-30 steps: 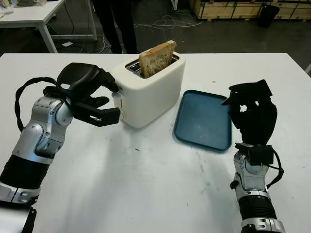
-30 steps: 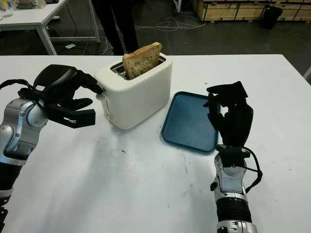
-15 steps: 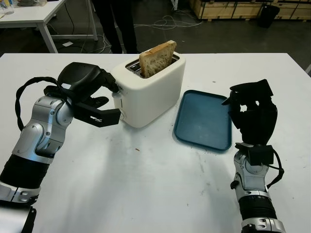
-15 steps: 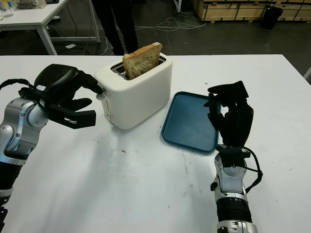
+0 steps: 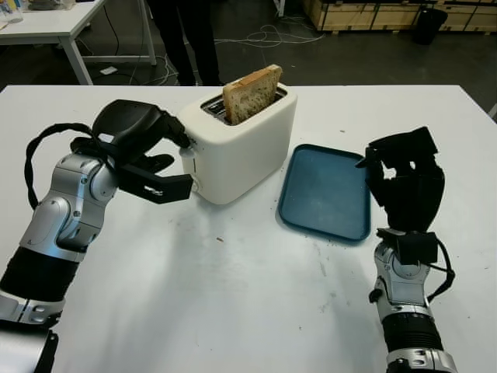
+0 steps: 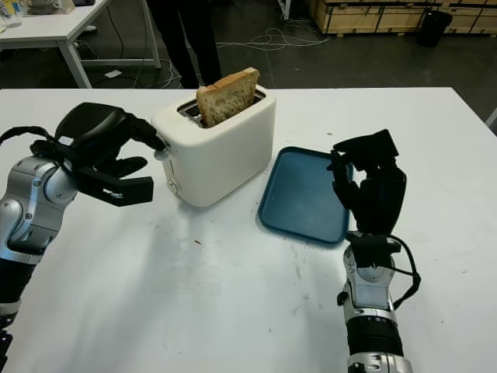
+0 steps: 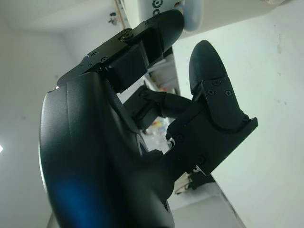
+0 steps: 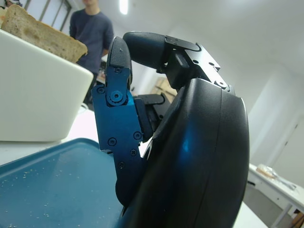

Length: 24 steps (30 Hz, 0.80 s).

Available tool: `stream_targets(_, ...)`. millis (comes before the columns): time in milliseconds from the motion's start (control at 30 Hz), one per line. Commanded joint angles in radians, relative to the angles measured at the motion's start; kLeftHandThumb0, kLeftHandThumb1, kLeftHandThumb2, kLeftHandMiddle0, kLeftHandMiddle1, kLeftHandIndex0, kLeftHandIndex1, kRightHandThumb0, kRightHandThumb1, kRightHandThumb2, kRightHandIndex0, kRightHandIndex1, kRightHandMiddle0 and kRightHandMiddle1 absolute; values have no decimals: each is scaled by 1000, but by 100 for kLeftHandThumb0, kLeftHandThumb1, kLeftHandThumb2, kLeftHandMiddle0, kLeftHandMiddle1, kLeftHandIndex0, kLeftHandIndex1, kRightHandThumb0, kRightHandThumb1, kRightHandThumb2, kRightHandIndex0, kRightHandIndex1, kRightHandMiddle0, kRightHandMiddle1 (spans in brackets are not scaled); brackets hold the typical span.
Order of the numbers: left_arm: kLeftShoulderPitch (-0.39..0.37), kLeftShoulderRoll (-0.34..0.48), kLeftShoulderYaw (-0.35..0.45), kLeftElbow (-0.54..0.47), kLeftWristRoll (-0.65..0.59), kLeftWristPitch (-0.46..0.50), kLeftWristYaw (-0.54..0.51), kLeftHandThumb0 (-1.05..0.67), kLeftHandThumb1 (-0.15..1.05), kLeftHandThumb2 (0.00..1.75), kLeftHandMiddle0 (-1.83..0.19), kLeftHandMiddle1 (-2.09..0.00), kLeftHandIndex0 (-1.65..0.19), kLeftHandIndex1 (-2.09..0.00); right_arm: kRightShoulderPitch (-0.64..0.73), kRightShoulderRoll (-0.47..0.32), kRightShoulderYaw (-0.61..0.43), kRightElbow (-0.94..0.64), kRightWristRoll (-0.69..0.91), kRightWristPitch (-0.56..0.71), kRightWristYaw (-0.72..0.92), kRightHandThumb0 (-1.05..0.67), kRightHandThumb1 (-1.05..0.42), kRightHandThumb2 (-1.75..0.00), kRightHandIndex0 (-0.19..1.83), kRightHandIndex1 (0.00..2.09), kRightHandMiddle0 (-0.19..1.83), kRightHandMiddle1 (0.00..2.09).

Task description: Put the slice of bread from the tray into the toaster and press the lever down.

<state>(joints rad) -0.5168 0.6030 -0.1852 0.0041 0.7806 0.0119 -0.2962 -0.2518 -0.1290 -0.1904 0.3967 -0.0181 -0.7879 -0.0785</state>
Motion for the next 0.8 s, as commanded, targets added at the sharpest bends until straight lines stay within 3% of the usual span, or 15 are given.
stream_targets(0,-24,-2,-14,8,-4,-6,-2,-26,26,118,-102,-141,-101,-1,5,-5,-2,-2,-1,-10,-1,-45,-92,-26,60,175,45,159)
stream_targets(67,-27,-1,-17,17,-6,-18,4,-25,25,119,-104,-142,-102,-1,5,-6,-3,-2,-5,-9,-4,-45,-92,-26,60,175,45,160)
stream_targets(167,-34,-6,-26,19,-8,-11,-22,-26,28,116,-99,-164,-100,0,5,-5,-3,-4,1,-7,-2,-46,-92,-26,60,175,45,160)
stream_targets(300,-38,-26,-55,33,0,-5,-36,-25,30,113,-97,-174,-99,0,7,-7,-2,-7,8,-8,4,-46,-92,-26,60,175,46,160)
stream_targets(367,-27,-56,-91,52,4,4,-44,-20,37,99,-96,-174,-98,0,9,-8,-3,-12,8,-3,4,-47,-92,-26,60,175,46,160)
stream_targets(433,-9,-91,-144,87,17,5,-47,-19,53,70,-95,-173,-96,-1,8,-10,-3,-9,13,-5,8,-47,-92,-26,60,175,45,160)
stream_targets(533,30,-192,-250,211,54,-10,28,-19,63,49,-99,-153,-99,-2,5,-10,-5,8,21,-17,12,-46,-92,-25,61,175,45,160)
stream_targets(600,51,-299,-311,362,63,-15,114,-21,73,37,-105,-95,-102,-2,7,-10,-8,8,16,-12,8,-47,-92,-26,61,175,46,159)
stream_targets(633,62,-357,-335,442,68,-11,168,-24,82,29,-110,-83,-108,-3,9,-9,-8,7,16,-8,7,-47,-92,-25,61,175,47,159)
stream_targets(700,81,-451,-363,551,83,33,242,-25,89,20,-102,-107,-117,-5,11,-12,-9,8,26,-9,14,-49,-92,-25,62,175,48,158)
stream_targets(767,107,-512,-373,598,94,86,298,-23,91,20,-92,-99,-112,-2,9,-18,-12,12,31,-14,19,-50,-92,-26,64,175,51,154)
